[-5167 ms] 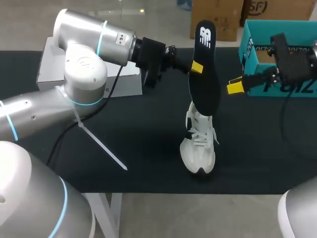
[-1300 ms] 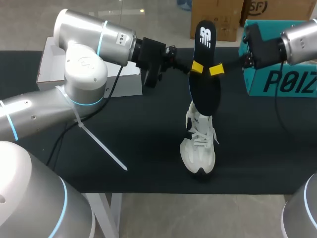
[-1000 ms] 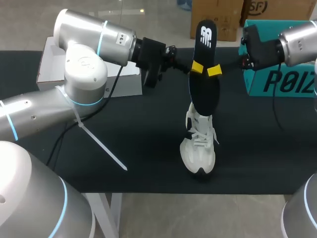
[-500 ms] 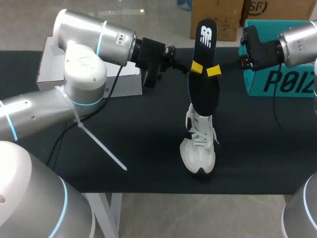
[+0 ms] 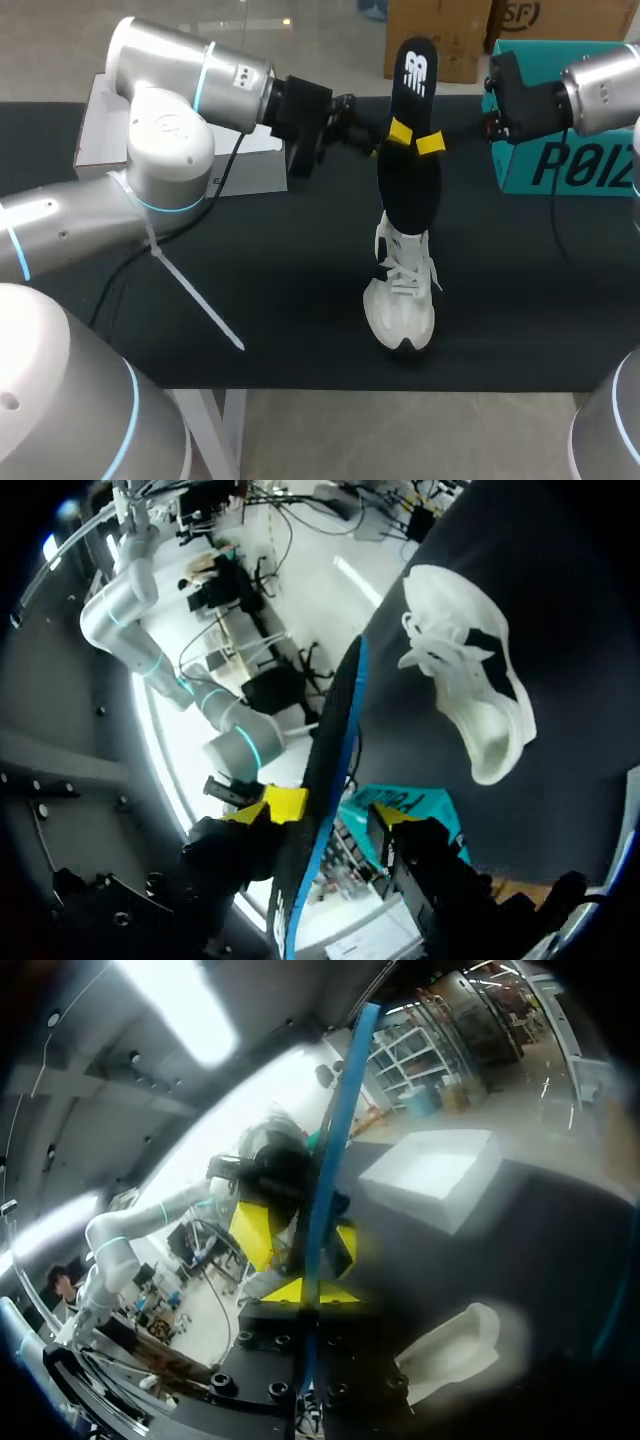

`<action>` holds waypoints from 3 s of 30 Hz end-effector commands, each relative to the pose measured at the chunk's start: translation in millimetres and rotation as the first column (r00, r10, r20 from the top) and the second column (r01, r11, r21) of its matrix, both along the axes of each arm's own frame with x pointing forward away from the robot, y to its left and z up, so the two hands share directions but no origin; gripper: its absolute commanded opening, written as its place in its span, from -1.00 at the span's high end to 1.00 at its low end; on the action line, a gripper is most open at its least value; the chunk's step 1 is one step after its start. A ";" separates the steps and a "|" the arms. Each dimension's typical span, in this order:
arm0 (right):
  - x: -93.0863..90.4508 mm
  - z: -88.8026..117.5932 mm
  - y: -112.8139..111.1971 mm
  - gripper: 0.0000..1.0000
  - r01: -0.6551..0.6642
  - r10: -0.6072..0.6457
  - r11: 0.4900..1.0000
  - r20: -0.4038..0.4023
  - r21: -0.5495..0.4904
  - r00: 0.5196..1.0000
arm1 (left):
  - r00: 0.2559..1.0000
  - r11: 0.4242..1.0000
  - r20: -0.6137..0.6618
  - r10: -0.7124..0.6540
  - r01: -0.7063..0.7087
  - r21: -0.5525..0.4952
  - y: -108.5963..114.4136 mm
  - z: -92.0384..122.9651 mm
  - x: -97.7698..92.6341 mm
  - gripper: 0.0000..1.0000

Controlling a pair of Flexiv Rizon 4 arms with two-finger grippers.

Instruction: Take the shoe out of the shoebox, open the shoe tongue, remove and reinsert the insole, then place the shoe into the shoebox

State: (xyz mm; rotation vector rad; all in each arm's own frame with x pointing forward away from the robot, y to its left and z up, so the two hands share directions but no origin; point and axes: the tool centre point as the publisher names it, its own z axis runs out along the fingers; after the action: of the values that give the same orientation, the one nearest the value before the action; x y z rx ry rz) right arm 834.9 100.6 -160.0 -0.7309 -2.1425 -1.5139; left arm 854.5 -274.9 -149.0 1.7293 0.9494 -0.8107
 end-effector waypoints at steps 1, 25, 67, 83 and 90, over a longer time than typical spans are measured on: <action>0.3 -0.3 0.9 1.00 0.001 -0.001 1.000 -0.001 -0.002 1.000 | 0.999 0.999 -0.030 0.024 -0.023 0.034 19.0 2.1 -7.1 -1.00; 0.3 -0.3 0.9 1.00 0.001 -0.001 1.000 -0.001 -0.002 1.000 | 0.913 0.970 -0.330 0.239 -0.242 0.031 95.2 -24.6 -48.7 -1.00; 28.5 -41.3 30.7 1.00 0.028 -0.026 0.999 0.045 -0.039 0.999 | 0.913 0.970 -0.330 0.239 -0.242 0.031 95.2 -24.6 -48.7 -1.00; 87.0 -56.0 -15.5 1.00 0.059 -0.055 0.996 0.050 -0.065 0.997 | 0.913 0.970 -0.330 0.239 -0.242 0.031 95.2 -24.6 -48.7 -1.00; 96.4 -82.4 -22.0 1.00 0.040 -0.038 0.998 0.046 -0.046 0.998 | 0.913 0.970 -0.330 0.239 -0.242 0.031 95.2 -24.6 -48.7 -1.00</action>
State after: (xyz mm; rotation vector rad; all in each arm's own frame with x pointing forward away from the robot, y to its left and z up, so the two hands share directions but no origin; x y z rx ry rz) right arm 922.7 75.6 -230.4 -0.7862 -2.2321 -1.5167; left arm 805.8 -179.4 -173.9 1.4483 1.3517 -0.9600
